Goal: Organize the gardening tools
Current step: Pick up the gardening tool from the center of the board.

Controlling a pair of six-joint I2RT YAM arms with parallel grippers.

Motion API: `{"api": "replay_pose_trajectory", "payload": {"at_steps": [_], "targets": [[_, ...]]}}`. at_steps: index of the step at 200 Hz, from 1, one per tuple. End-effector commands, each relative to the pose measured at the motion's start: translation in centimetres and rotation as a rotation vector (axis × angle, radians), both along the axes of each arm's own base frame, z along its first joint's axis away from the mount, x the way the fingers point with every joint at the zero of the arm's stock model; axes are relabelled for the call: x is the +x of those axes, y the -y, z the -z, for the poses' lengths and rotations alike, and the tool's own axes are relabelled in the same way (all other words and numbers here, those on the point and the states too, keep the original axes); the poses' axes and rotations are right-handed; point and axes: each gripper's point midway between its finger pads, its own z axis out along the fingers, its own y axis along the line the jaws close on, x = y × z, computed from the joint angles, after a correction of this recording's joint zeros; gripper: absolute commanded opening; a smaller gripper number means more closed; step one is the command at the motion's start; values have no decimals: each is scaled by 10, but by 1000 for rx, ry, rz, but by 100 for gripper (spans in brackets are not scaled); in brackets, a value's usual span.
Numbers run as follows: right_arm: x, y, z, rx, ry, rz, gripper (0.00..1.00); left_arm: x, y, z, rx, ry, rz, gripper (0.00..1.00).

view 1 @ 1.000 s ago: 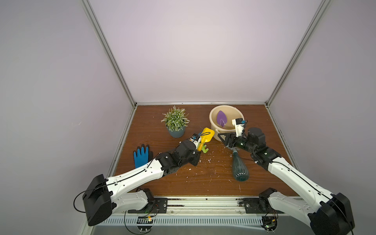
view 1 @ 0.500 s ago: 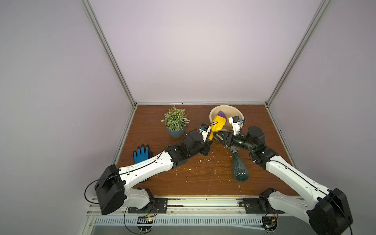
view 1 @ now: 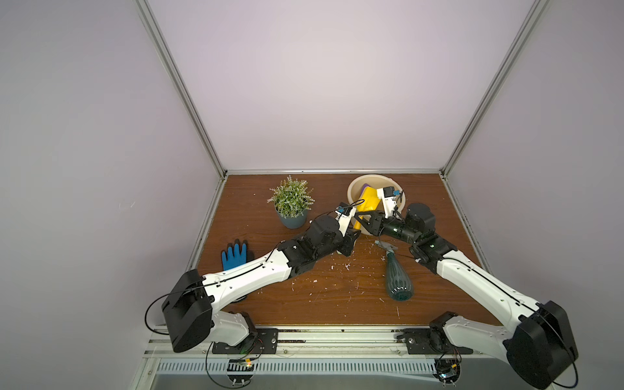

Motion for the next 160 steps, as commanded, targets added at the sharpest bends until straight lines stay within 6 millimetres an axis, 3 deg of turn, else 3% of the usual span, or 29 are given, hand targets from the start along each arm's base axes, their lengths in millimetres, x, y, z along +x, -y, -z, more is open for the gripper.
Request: {"api": "replay_pose_trajectory", "payload": {"at_steps": [1,16,36,64,86,118,160], "targets": [[12,3,-35,2,114,45,14,-2,10,-11,-13,26,27,20],[21,9,-41,-29,139,83,13,3,6,-8,-5,24,-12,43],[39,24,-59,-97,199,185,13,8,-6,-1,20,20,-74,57],[67,48,-87,-205,286,351,13,14,-32,8,32,-9,-163,63],[92,70,-96,-316,337,509,14,15,-57,14,28,-26,-226,65],[130,94,-77,-518,351,680,13,11,-84,19,37,-29,-294,65],[159,97,-28,-658,327,729,13,10,-111,40,49,-87,-375,69]]}}
